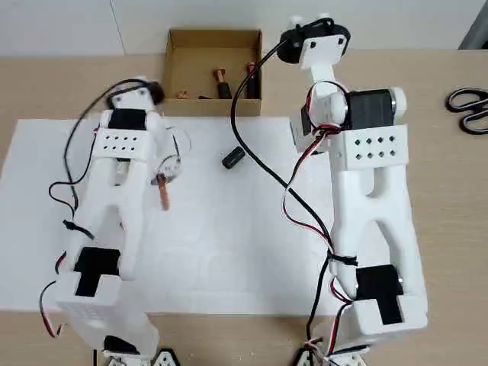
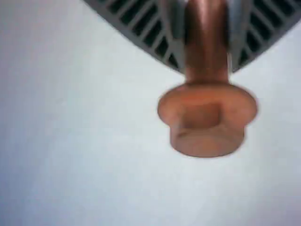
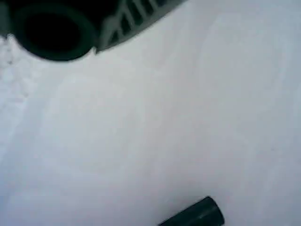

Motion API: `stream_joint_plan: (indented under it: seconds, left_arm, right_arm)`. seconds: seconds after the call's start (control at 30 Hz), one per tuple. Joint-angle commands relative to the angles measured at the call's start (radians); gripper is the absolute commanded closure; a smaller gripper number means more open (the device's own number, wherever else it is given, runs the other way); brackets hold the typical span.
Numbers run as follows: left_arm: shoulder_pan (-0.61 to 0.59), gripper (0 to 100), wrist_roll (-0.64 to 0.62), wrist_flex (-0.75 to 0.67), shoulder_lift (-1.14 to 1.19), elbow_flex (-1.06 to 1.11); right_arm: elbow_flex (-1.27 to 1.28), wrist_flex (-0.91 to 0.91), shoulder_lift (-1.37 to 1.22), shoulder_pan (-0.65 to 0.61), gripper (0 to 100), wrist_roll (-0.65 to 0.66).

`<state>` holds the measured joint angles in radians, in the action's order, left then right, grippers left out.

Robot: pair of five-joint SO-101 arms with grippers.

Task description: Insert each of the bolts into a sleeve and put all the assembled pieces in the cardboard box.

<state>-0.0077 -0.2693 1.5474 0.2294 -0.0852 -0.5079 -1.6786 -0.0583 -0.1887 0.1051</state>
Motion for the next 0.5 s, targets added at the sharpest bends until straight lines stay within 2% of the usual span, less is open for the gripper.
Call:
stream_joint_plan:
  seconds: [0.0, 0.17, 0.47]
  left_arm:
    - [-0.023, 100, 0.345, 0.014, -0.008, -0.045]
    - [-0.025, 100, 0.377, 0.009, 0.026, -0.039]
    - [-0.026, 100, 0.374, -0.037, 0.334, -0.045]
  right_arm:
    - [-0.006, -0.010, 0.062, 0.005, 99.4, -0.011]
    - [-0.006, -0.010, 0.064, 0.005, 99.4, -0.011]
    - [0.061, -0.010, 0.065, 0.005, 99.4, -0.012]
